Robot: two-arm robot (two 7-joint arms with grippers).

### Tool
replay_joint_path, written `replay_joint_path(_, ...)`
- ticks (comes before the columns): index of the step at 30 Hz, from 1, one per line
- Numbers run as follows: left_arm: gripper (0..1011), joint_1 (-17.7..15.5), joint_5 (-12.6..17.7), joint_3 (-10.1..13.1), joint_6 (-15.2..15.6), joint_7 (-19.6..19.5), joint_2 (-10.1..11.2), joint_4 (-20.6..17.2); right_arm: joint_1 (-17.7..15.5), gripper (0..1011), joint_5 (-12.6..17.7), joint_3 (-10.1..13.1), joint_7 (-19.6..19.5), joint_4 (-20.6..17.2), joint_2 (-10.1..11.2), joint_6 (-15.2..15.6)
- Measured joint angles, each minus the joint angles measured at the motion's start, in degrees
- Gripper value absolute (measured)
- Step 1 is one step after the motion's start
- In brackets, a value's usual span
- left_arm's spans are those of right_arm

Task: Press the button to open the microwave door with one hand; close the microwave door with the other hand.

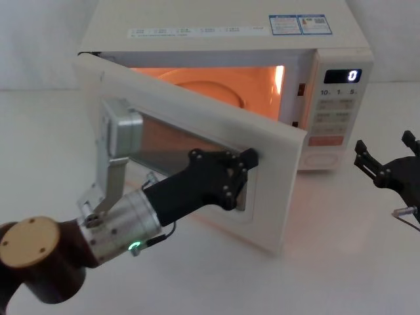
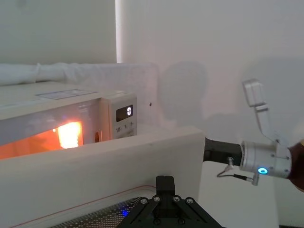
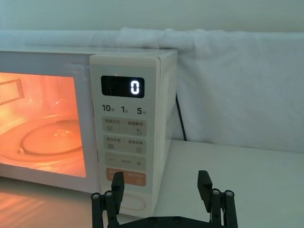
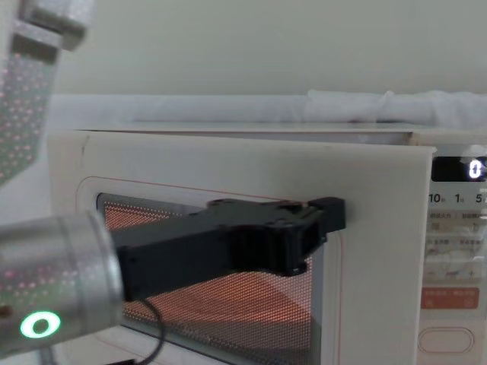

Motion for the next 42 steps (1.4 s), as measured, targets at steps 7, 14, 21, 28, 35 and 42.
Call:
replay_joint_path(7, 0, -3.0, 0.4, 2.2, 0.4, 3.2, -2.7, 2.5, 0.0, 1000, 0.0, 0.0, 0.0, 0.0, 0.0, 0.0)
replay_joint_path(14, 0, -6.5, 0.9, 4.1, 1.0, 4.6, -4.7, 5.5, 0.0, 1000, 0.0, 0.0, 0.0, 0.0, 0.0, 0.0)
replay_joint_path(21, 0, -11.1, 2.3, 6.4, 1.3, 3.6, -6.1, 9.0, 0.0, 1000, 0.0, 0.0, 0.0, 0.0, 0.0, 0.0)
replay_joint_path(28, 0, -15.3, 3.9, 8.5, 1.1, 2.5, -8.1, 13.1, 0.0, 1000, 0.0, 0.0, 0.0, 0.0, 0.0, 0.0)
replay_joint_path(35, 0, -17.7, 5.2, 9.2, 0.6, 3.1, -9.9, 16.1, 0.0, 1000, 0.0, 0.0, 0.0, 0.0, 0.0, 0.0)
replay_joint_path(42, 0, -18.9, 6.9, 9.1, -0.2, 4.4, -11.1, 17.9, 0.0, 1000, 0.0, 0.0, 0.0, 0.0, 0.0, 0.0)
